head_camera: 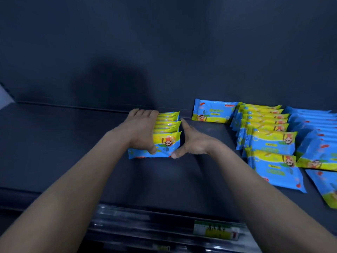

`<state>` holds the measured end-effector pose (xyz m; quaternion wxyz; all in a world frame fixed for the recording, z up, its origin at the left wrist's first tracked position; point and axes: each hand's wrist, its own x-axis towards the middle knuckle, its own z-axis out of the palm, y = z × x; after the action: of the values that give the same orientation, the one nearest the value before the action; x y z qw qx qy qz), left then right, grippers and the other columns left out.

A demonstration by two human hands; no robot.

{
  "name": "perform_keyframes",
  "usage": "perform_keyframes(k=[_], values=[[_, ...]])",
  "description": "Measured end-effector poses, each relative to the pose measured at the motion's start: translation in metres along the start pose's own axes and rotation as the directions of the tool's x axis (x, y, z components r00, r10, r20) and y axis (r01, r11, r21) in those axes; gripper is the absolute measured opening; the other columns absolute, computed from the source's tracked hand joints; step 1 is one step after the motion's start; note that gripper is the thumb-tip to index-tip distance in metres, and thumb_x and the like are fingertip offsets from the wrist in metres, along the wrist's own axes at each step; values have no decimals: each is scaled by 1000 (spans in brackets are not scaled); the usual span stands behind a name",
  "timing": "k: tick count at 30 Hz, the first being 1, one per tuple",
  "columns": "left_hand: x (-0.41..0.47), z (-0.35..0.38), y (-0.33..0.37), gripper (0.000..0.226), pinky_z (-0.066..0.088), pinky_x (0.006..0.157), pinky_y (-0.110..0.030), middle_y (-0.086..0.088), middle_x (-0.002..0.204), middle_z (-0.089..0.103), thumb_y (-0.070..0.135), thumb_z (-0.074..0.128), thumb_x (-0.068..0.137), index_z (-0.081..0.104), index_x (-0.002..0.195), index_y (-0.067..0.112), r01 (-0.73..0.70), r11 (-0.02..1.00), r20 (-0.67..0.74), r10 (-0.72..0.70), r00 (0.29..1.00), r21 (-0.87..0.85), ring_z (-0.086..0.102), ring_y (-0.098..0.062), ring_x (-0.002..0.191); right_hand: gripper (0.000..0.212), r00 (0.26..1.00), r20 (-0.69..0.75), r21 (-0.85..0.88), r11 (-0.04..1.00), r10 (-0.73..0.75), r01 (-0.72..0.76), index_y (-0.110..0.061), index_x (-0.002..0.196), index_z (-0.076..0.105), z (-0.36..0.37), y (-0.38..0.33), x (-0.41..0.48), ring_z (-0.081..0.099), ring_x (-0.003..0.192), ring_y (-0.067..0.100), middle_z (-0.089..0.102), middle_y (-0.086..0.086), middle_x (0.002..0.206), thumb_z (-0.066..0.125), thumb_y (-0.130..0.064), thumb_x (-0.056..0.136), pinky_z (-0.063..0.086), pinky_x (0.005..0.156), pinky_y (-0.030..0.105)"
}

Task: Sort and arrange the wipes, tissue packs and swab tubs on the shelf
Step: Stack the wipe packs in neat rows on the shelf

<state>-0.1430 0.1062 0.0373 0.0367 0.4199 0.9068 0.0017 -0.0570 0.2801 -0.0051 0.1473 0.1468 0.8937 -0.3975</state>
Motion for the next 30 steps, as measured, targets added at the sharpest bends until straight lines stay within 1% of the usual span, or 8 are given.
perform_keyframes(k=[5, 10, 13, 15, 19, 22, 27, 30], values=[[-10, 6, -2, 99, 24, 103, -31, -1, 124, 49, 45, 77, 47, 33, 132, 18, -1, 999, -117, -5, 993, -55, 44, -22, 115, 144, 995, 75, 76, 995, -66, 61, -46, 142, -10, 4, 0, 11, 20, 143, 16, 23, -1, 154, 88, -34, 37, 27, 114, 41], [-19, -2, -6, 99, 36, 91, -28, 3, 112, 51, 38, 84, 47, 35, 132, 22, 98, 916, -168, -175, 970, -390, 48, -19, 104, 105, 964, 15, 512, 830, -267, 222, -22, 144, 24, -4, -3, 5, 47, 117, -4, 45, -12, 135, 77, 8, 58, 45, 94, 21], [-21, -1, -5, 103, 47, 83, -30, 8, 111, 56, 37, 85, 40, 36, 130, 29, 137, 636, -105, -328, 939, -760, 56, -14, 99, 107, 972, -78, 736, 645, -221, 206, -25, 150, 8, -12, -9, 1, 41, 128, 12, 34, -4, 143, 71, 10, 70, 38, 106, 33], [-20, 3, 1, 104, 52, 82, -30, 7, 112, 61, 34, 85, 36, 40, 129, 23, 76, 408, -88, -369, 925, -910, 62, -12, 98, 107, 964, -25, 794, 580, -264, 180, -27, 149, 8, -18, -9, -2, 51, 121, 9, 52, -10, 128, 77, -6, 70, 35, 108, 28], [-13, 21, 29, 79, 55, 73, -35, -11, 110, 68, 15, 81, 53, 50, 125, 4, -75, -180, -15, -311, 950, -981, 67, -26, 94, 122, 949, 84, 647, 741, -305, 181, -28, 149, 7, -22, -12, -4, 56, 119, 12, 58, -6, 131, 86, -21, 57, 38, 107, 31], [-10, 43, 51, 56, 54, 84, -43, -16, 119, 62, 15, 71, 71, 55, 123, 4, -76, -438, 11, -193, 981, -896, 63, -32, 104, 142, 979, 62, 468, 872, -193, 142, -38, 146, -15, -31, -11, -7, 42, 130, 8, 35, -9, 149, 89, -41, 49, 34, 107, 28], [-6, 58, 53, 91, 48, 92, -47, -16, 134, 51, 41, 82, 63, 40, 137, 8, 2, -404, -3, 12, 1000, -915, 52, -35, 120, 108, 971, 92, 334, 926, -220, 178, -37, 145, 9, -46, 3, -15, 58, 103, -5, 58, -15, 121, 82, -14, 69, 47, 80, 11], [-8, 48, 36, 102, 50, 90, -36, -13, 132, 54, 46, 85, 54, 40, 136, 6, 28, -292, 12, 56, 998, -956, 54, -29, 119, 125, 983, 50, 244, 957, -174, 157, -42, 145, 9, -42, 4, -14, 55, 117, 10, 50, -10, 132, 88, -29, 48, 48, 97, 33]])
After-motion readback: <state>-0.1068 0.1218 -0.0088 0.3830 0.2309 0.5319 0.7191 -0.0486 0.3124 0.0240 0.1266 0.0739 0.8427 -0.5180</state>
